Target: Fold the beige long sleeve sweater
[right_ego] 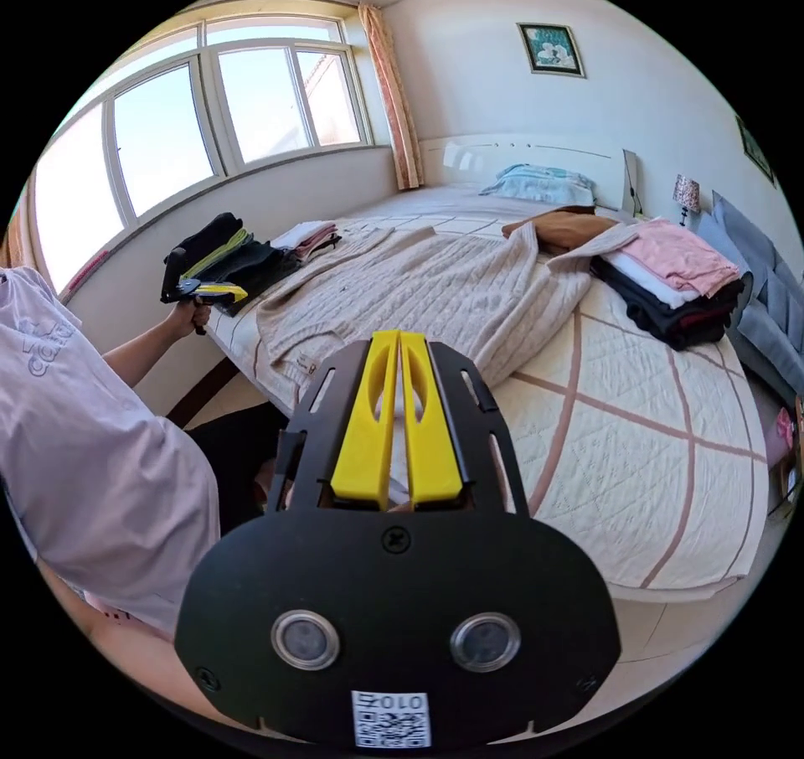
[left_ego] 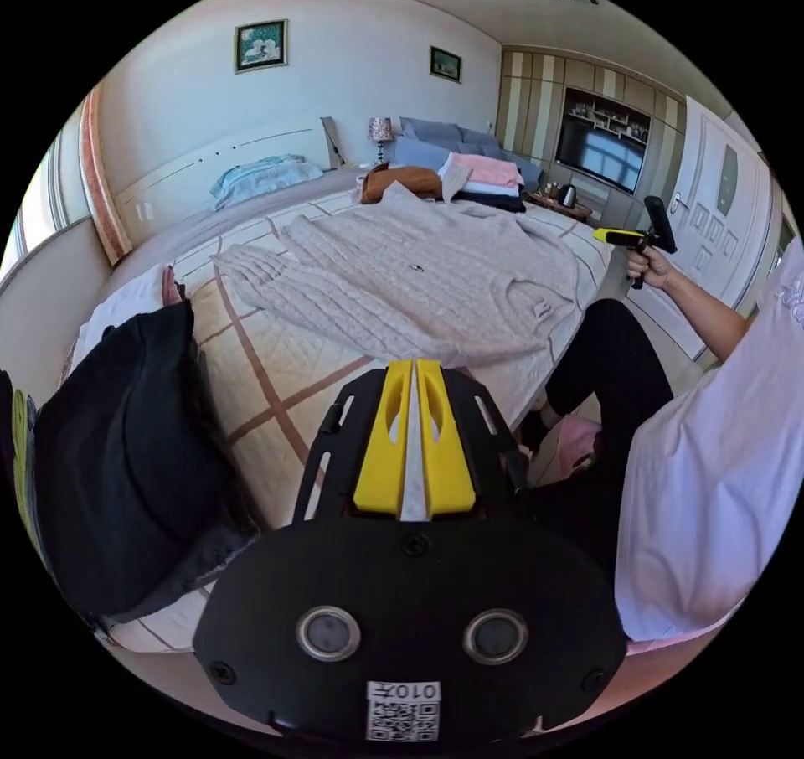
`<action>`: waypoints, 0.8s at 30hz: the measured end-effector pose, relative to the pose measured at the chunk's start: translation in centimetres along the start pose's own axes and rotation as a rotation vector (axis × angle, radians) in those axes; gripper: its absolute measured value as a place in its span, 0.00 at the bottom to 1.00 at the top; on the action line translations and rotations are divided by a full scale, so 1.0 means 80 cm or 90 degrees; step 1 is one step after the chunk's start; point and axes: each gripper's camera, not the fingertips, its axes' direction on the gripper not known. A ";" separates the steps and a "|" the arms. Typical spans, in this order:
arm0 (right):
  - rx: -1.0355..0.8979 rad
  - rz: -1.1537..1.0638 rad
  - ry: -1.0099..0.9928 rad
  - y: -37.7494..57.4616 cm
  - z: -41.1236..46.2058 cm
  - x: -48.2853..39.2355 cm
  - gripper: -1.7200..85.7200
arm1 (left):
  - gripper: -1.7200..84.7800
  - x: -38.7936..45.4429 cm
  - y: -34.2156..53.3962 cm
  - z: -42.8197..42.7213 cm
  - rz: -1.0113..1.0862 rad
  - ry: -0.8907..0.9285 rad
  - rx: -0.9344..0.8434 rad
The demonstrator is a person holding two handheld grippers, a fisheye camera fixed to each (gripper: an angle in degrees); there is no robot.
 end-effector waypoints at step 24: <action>-0.001 0.191 0.165 -0.115 0.058 0.135 0.14 | 0.09 0.028 0.028 0.033 -0.085 0.008 0.019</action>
